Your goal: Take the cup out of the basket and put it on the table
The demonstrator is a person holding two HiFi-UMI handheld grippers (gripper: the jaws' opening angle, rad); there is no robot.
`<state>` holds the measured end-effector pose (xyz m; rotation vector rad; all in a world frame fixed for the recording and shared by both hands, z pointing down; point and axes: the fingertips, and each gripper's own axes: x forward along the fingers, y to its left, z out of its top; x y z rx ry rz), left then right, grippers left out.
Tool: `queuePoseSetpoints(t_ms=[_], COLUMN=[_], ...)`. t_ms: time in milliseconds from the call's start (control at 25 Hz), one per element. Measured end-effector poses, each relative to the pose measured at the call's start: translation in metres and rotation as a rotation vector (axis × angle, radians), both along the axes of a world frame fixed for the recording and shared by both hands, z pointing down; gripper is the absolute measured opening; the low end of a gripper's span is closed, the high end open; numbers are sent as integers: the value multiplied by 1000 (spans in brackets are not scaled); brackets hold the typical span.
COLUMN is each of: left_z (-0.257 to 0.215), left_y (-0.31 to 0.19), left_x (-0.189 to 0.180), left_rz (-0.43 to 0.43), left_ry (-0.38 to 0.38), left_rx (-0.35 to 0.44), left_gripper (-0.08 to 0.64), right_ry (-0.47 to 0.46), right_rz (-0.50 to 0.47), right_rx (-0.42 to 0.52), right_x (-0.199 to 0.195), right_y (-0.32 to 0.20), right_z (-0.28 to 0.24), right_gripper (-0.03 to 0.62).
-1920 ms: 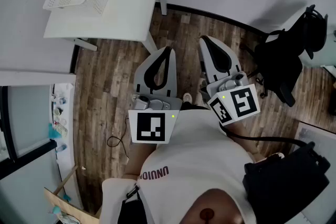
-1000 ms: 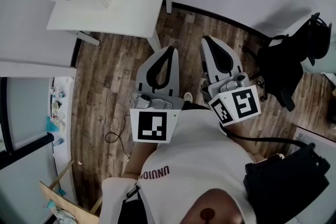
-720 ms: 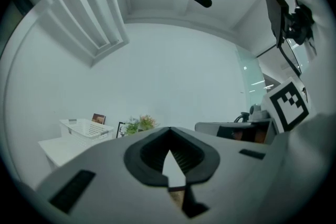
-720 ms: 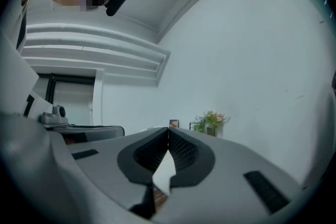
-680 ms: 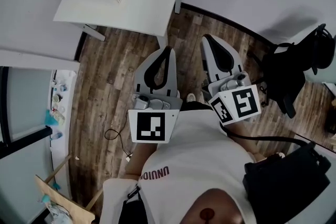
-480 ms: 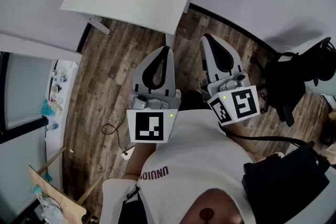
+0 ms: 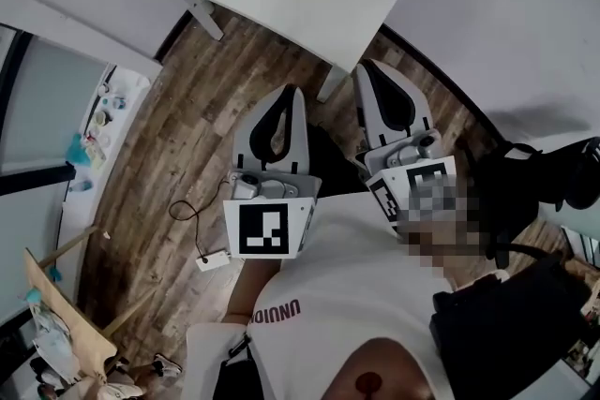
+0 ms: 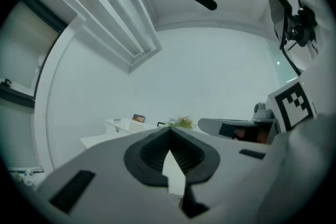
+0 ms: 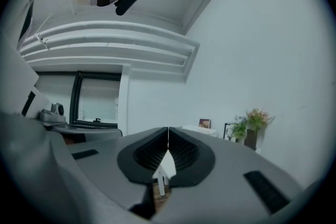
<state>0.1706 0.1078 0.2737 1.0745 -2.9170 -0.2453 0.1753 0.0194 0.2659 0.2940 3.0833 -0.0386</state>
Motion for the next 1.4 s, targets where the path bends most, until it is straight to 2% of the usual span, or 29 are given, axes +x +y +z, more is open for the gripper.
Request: queuePoseSetpoints(t_ms=[160, 320, 480, 640, 1000, 1200, 1400], left_z=[2, 5, -3, -8, -16, -8, -9], left_y=[9, 13, 11, 4, -6, -12, -30], left_x=[-28, -67, -105, -140, -230, -263, -281], left_rz=[-76, -112, -135, -133, -129, -78, -38], left_ry=[5, -33, -3, -39, -33, -31, -16], left_rx=[-4, -59, -32, -63, -53, -41, -46], left_gripper=[12, 12, 12, 12, 12, 12, 12], right_ry=[6, 5, 5, -4, -17, -1, 14], right_rz=[-76, -121, -128, -131, -176, -156, -89], right_rx=[-24, -37, -49, -60, -52, -37, -70], right_x=[-37, -80, -119, -158, -250, -277, -290], right_y=[7, 7, 4, -2, -2, -2, -27], right_z=[2, 2, -2, -4, -11, -4, 0], right_gripper=[18, 18, 18, 18, 18, 18, 18])
